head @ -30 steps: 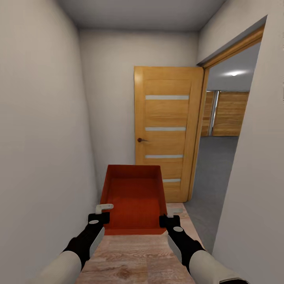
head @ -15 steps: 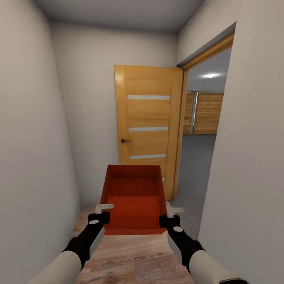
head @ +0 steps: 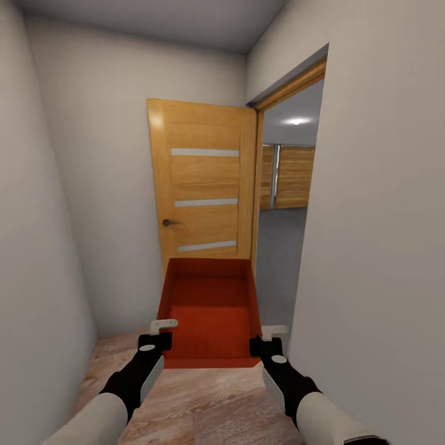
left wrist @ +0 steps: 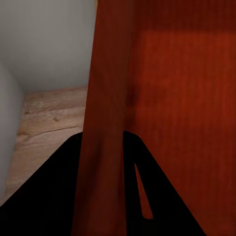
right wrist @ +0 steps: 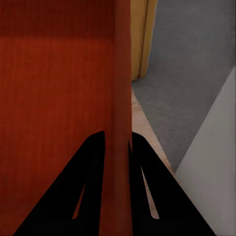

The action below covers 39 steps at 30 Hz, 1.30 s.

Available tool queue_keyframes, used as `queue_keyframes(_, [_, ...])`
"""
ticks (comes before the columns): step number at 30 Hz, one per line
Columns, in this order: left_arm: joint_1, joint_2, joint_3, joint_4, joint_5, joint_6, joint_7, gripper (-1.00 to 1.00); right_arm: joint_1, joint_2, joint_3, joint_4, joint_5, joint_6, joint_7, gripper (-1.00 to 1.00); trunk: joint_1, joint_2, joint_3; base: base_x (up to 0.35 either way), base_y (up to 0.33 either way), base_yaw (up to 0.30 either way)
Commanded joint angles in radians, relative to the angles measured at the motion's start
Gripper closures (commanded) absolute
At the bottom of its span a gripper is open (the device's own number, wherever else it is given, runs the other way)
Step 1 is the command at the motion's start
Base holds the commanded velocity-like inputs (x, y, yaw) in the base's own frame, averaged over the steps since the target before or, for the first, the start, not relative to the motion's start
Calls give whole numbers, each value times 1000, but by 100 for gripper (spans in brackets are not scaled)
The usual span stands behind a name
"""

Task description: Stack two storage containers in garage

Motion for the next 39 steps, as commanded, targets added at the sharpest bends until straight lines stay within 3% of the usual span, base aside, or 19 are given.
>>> queue_keyframes(1, [-1,24,63,-8,18,5,8,100,-1,0,5,2,0,-2,-4,100,1,-2,-2,173,249,-287])
queue_keyframes(8, [-1,24,62,-4,18,5,8,100,-1,0,5,2,-1,-3,-2,100,1,-2,-2,194,268,-75])
queue_keyframes(9, [-1,7,1,-8,13,0,9,100,-1,0,6,2,-1,-5,-6,100,1,-2,-2,0,0,0])
queue_keyframes(39, [-1,8,-4,3,20,-12,12,100,-1,0,9,2,-1,-4,-8,100,1,-2,-2,0,0,0])
